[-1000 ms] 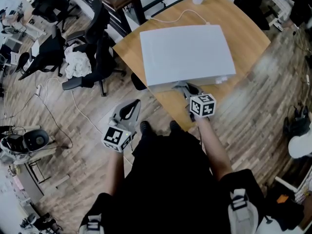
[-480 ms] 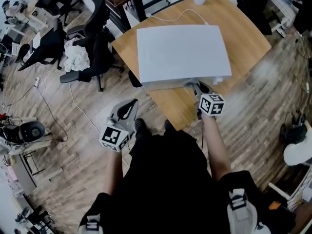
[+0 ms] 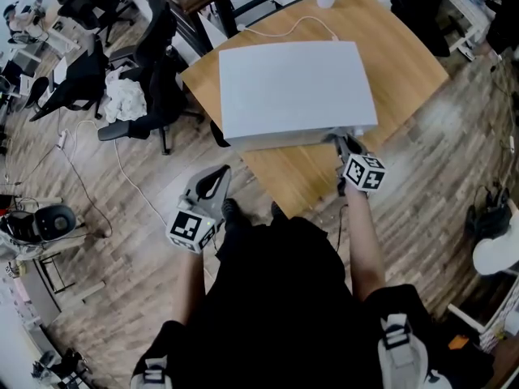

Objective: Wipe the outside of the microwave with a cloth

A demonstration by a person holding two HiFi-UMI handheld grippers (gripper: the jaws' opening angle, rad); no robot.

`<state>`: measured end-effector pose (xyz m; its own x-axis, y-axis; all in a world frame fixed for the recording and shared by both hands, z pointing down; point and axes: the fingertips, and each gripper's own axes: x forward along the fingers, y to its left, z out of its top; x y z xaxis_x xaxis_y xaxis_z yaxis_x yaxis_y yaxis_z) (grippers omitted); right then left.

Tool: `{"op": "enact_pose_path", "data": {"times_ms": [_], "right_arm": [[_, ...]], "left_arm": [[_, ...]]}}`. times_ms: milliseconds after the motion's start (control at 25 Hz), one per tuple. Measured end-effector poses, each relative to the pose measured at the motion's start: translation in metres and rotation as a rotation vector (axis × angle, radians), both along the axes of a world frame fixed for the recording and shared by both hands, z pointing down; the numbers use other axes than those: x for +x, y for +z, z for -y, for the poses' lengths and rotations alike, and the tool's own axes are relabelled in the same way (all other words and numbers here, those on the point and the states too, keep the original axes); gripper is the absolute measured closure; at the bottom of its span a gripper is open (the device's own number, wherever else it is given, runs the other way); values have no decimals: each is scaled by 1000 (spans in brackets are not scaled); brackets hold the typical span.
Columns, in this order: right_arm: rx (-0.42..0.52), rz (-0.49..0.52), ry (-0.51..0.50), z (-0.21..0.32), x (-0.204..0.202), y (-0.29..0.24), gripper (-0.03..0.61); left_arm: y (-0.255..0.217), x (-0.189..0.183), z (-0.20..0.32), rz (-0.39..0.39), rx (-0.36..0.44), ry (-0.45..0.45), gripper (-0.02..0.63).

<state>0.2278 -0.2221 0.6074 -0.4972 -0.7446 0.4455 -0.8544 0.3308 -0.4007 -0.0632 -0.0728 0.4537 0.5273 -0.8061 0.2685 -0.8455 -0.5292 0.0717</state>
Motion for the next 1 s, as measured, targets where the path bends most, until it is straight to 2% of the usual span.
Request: {"op": "enact_pose_path", "data": {"times_ms": [320,640,1000], "right_arm": [[14,-3,34,6,21,-2,561],[22,-1,30,8,25,-7,563],[-23,-21,-10,7,22,19,563]], "left_arm": [[1,12,2,1,1,8,612],[0,15,-2,4,1,-12,612],[2,9,-9,4,0,-51,612]]}}
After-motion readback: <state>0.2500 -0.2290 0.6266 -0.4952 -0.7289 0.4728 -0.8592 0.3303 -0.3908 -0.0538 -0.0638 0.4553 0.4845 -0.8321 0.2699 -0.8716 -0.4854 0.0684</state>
